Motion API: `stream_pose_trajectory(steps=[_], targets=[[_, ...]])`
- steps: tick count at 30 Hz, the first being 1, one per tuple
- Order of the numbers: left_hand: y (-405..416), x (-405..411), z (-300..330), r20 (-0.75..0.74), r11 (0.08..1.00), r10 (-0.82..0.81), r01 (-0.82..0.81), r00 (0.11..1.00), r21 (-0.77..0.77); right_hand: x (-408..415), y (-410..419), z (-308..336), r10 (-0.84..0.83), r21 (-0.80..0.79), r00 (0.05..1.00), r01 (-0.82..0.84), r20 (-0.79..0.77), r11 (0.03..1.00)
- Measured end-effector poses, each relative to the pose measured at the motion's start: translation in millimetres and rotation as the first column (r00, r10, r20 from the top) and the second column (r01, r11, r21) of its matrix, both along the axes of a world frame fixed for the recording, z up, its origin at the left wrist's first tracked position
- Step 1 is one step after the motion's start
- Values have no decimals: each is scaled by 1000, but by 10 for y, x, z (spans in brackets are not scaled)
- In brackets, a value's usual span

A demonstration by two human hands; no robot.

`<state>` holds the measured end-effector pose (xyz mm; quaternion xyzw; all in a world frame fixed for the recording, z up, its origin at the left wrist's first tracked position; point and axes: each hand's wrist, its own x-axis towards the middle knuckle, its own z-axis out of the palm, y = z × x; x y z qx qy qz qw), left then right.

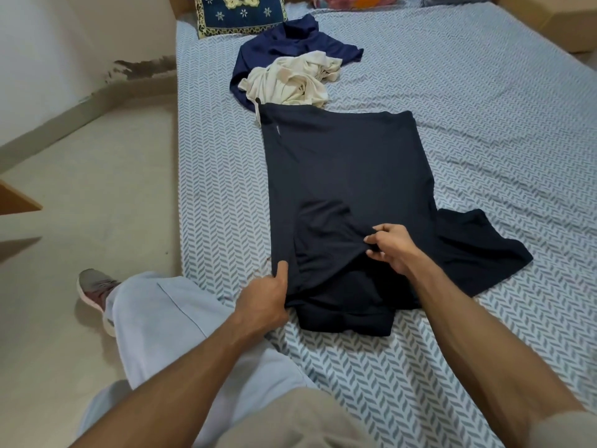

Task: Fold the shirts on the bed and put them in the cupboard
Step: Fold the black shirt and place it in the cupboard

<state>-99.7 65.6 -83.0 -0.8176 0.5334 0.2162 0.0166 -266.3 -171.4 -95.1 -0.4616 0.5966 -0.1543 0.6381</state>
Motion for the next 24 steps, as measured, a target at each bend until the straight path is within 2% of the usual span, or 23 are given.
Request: stream_pose_trajectory(steps=[4, 7, 9, 12, 14, 15, 20, 24], targets=[[-35, -41, 146, 152, 980, -201, 195, 968, 50, -44, -91, 24, -41, -81, 999, 41, -1, 996], [-60, -46, 193, 121, 971, -233, 224, 965, 83, -98, -119, -65, 17, -169, 980, -51, -198, 984], [-67, -37, 159, 58, 977, -200, 194, 978, 90, -124, -114, -96, 87, -224, 923, -181, -374, 958], [-120, 32, 113, 17, 987, -155, 154, 988, 43, -27, -97, -22, 169, -290, 727, -460, -665, 839], [-184, 114, 94, -3, 991, -132, 132, 991, 12, 138, -116, 36, 148, -331, 606, -604, -782, 725], [-200, 143, 84, -26, 992, -124, 124, 992, 3, 219, -113, 62, 139, -350, 577, -651, -805, 673], [-399, 379, 46, -148, 994, -85, 75, 985, -75, 796, -307, 125, 200, -443, 550, -800, -811, 404], [-656, 676, 73, -247, 981, 36, -81, 968, -177, 1290, -472, 77, 238, -419, 513, -837, -825, 352]])
